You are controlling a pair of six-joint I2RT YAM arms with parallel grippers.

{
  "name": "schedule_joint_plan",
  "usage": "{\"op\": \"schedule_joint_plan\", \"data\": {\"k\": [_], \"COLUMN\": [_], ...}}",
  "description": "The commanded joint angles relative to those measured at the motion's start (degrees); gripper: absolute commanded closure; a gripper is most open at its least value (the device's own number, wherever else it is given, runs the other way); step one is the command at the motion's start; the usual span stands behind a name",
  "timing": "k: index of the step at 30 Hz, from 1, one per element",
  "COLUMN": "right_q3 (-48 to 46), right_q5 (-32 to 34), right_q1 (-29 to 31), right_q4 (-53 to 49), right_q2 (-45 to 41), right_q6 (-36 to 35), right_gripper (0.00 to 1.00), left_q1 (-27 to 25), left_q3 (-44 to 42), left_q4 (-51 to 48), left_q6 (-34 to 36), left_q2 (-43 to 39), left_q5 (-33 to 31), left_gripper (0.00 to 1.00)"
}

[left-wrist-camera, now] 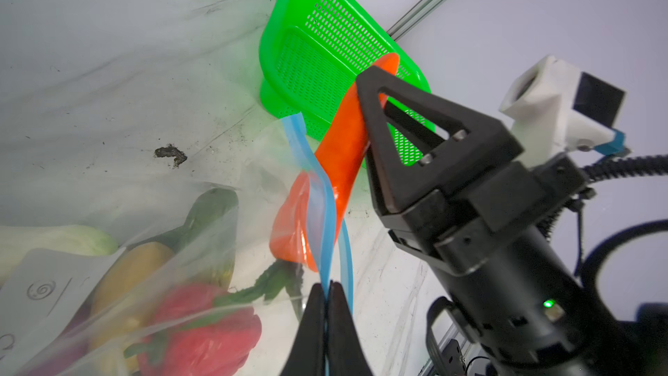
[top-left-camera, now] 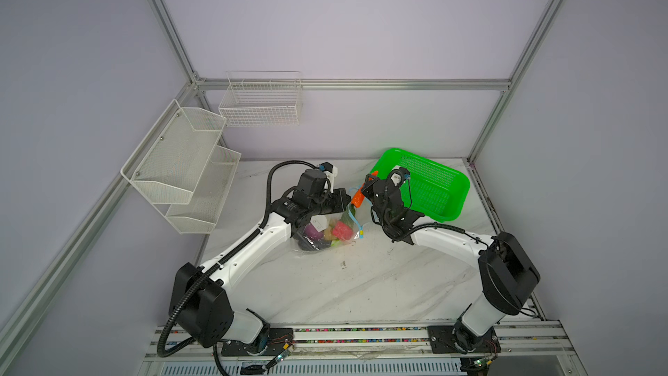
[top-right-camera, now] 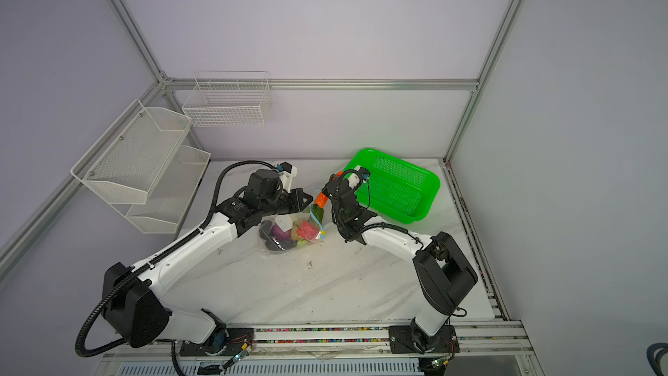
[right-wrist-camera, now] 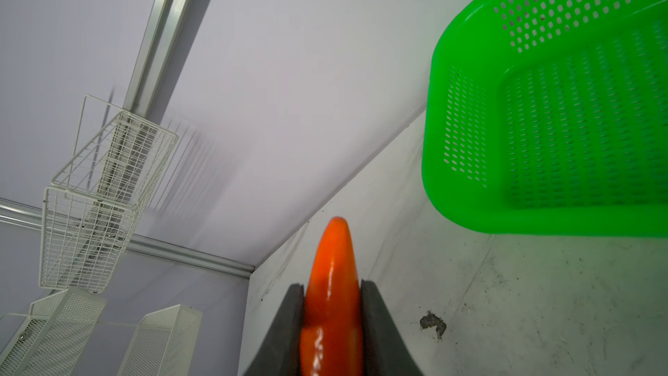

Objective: Place the food in the zip-top bag and seal the zipper
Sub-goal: 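Lower the carrot into the bag held open by the left gripper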

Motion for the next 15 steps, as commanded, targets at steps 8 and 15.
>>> {"op": "schedule_joint_plan", "data": {"k": [8,15], "right_q3": [2.97,3.06], "right_q5": [-3.05,-5.2], "right_q1": [1.86,2.5], "right_q4": [-0.07,-2.0], "right_q2": [1.46,1.55], "right_q6": [3.21,2.85], "right_gripper": [0.93,0.9], "left_q1": [0.22,0.22], "left_q3": [2.71,2.71], "left_q4": [1.46,2.41], "left_q6": [-0.35,-0.52], "left_q2": [-2.09,-1.65], "left_q5": [-0.47,-0.24], "left_gripper": [1.0,1.0]}}
